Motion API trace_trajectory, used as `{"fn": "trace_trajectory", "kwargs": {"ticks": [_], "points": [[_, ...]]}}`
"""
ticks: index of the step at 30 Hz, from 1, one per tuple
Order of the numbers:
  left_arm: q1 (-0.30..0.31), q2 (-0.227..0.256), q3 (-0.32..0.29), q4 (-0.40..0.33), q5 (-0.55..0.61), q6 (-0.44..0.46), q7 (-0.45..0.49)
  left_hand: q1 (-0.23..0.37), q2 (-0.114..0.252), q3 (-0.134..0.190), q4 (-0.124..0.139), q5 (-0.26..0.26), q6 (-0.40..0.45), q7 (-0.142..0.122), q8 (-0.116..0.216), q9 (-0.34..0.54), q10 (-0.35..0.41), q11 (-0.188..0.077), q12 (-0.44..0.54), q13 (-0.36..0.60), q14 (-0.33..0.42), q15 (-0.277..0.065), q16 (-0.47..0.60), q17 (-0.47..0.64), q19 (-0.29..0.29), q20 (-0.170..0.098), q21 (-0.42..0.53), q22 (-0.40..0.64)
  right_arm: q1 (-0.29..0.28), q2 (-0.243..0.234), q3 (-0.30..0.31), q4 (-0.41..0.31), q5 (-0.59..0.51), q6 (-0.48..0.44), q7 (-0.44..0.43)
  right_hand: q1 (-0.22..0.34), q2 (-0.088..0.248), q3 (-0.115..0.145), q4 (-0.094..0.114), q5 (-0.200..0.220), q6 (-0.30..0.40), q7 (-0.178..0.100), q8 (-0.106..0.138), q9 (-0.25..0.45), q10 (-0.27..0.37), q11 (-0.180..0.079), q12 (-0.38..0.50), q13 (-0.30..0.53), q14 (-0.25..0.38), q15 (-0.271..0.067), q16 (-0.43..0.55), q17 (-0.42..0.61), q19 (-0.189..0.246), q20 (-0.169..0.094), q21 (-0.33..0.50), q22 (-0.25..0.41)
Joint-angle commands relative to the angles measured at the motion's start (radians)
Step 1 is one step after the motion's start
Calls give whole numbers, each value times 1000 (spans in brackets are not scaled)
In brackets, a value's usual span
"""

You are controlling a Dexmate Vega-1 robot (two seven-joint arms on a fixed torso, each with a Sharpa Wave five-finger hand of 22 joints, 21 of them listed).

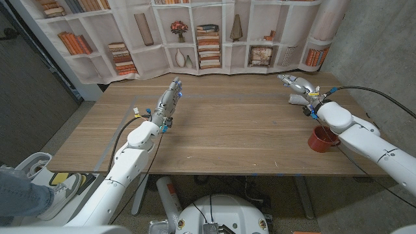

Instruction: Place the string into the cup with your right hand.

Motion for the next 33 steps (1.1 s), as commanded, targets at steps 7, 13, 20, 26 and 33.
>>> {"fn": "trace_trajectory", "kwargs": {"ticks": [7, 13, 20, 26, 33], "points": [[9, 3, 6, -8, 2, -4, 2, 11, -1, -5, -2, 4, 4, 3, 8, 5, 1, 0, 0, 6, 4, -2, 2, 4, -15, -29, -1, 4, -14, -37, 8, -31, -54, -60, -38, 12, 5, 2, -4, -4, 8, -8, 2, 6, 16, -2, 10, 1, 10, -3, 3, 2, 15, -32, -6, 1], [14, 9, 4, -22, 5, 0, 9, 12, 0, -6, -2, 4, 4, 2, 7, 5, 3, 4, 0, 6, 4, -2, 2, 4, -15, -28, -1, 4, -16, -46, 9, -36, -65, -85, -47, 13, 5, 3, -5, -4, 8, -9, 2, 6, 15, -3, 10, 1, 11, -3, 3, 2, 15, -32, -7, 1], [9, 18, 3, -32, 8, 2, 7, 13, 0, -7, -2, 4, 5, 3, 7, 5, 3, 2, 0, 6, 5, -2, 2, 4, -16, -27, -2, 4, -15, -67, 2, -47, -88, -131, -47, 15, 6, 3, -6, -4, 9, -11, 2, 6, 16, -6, 9, 1, 14, -5, 3, 2, 16, -31, -10, 1], [11, 20, 1, -48, 9, 4, 14, 14, 1, -8, -3, 4, 6, 3, 6, 5, 2, 2, -1, 6, 5, -1, 2, 4, -16, -27, -2, 4, -22, -73, 15, -47, -82, -145, -61, 16, 7, 3, -8, -4, 10, -13, 1, 6, 20, -7, 10, 1, 15, -6, 3, 2, 17, -31, -12, 1], [6, 15, 7, -38, 6, -1, 12, 15, 2, -9, -3, 4, 8, 4, 6, 5, 3, 1, -2, 6, 5, -2, 1, 4, -16, -27, -3, 4, -19, -82, 15, -48, -96, -168, -73, 18, 8, 4, -9, -4, 12, -15, 2, 6, 22, -9, 10, 1, 17, -7, 3, 2, 18, -31, -14, 1]]}}
